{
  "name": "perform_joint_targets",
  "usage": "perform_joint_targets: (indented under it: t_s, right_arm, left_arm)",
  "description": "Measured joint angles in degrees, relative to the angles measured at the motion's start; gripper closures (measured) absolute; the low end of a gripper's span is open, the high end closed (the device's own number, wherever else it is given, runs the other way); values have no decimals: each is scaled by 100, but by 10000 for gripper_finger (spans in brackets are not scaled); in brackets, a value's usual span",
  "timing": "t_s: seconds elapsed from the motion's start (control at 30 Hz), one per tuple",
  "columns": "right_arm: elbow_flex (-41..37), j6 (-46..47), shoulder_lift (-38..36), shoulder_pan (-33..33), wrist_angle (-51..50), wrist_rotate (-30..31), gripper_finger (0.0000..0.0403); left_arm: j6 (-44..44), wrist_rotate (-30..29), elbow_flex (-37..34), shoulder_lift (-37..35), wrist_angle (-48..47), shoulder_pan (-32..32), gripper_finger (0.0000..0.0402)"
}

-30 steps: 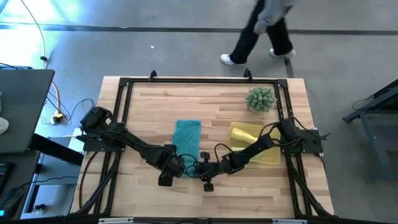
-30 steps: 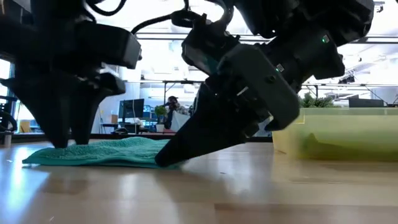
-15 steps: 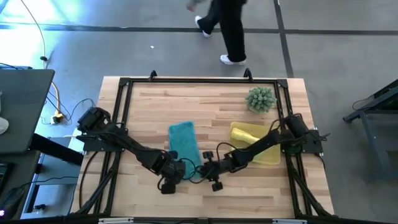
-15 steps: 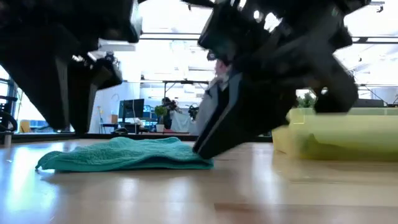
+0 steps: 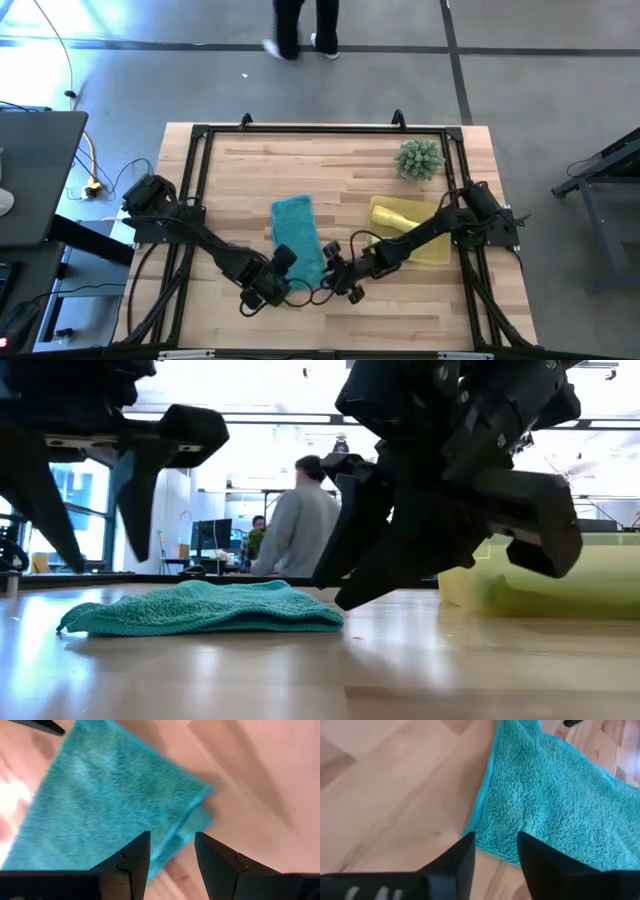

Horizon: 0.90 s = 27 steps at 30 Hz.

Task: Roll microfiber towels into tight, uniform cylinder then place into a basket
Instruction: Roll the blue microfiber towel

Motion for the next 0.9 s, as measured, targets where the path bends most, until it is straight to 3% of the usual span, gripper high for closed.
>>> perform_joint_targets:
  t_s: [0.2,0.43,0.63,0.9]
  right_arm:
    - [0,-799,0,21,-15,0,219]
    - [7,-1754,-2,44,-61,-15,210]
    - [24,-2214,141,32,1,3,210]
    - [41,-2130,404,26,187,137,213]
  left_arm:
    - [584,-156,-4,172,-48,-136,256]
    - [1104,-635,2,590,82,-308,256]
    - [904,-762,5,671,143,-410,256]
    - [205,-646,0,686,303,-405,271]
